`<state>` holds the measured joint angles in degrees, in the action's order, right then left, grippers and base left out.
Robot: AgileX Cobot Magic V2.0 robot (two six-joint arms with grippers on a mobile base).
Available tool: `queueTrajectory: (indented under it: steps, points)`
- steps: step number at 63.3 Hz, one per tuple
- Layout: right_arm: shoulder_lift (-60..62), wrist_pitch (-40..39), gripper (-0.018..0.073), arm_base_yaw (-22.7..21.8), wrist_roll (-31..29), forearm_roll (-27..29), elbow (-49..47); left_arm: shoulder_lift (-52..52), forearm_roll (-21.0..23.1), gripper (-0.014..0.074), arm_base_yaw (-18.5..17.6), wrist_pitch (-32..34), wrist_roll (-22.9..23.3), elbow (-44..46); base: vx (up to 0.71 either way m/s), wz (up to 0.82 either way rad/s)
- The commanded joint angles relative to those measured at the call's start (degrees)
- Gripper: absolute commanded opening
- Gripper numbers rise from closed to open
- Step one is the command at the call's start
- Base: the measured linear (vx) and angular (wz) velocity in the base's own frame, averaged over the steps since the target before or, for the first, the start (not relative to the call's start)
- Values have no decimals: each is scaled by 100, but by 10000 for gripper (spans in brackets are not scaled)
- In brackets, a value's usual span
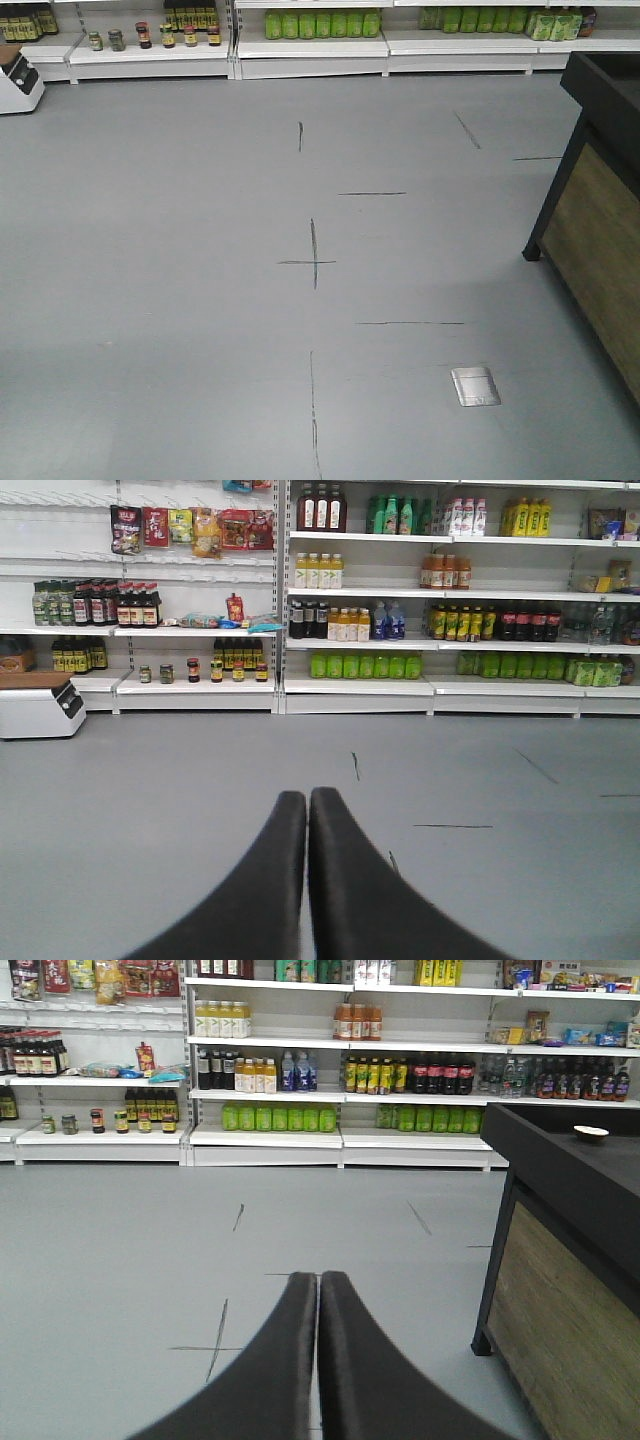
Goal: Pick three apples into basket with both arms
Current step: 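Drive the base forward across the grey floor toward the fruit tables, then turn the base toward the light-blue basket on the fruit table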
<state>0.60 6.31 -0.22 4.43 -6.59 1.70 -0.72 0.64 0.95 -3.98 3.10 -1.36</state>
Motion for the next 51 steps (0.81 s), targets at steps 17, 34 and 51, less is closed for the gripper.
queueTrajectory:
  steps: [17, 34, 51]
  points:
    - [65, -395, -5, -28, -51, -34, 77, -82, 37, -6, 8, 398, 9, -134, 22, -11]
    - [65, -395, -5, -28, -51, -34, 77, -82, 37, -6, 8, 398, 9, -134, 20, -19]
    - [65, -395, -5, -28, -51, -34, 77, -82, 37, -6, 8, 398, 9, -134, 14, -39]
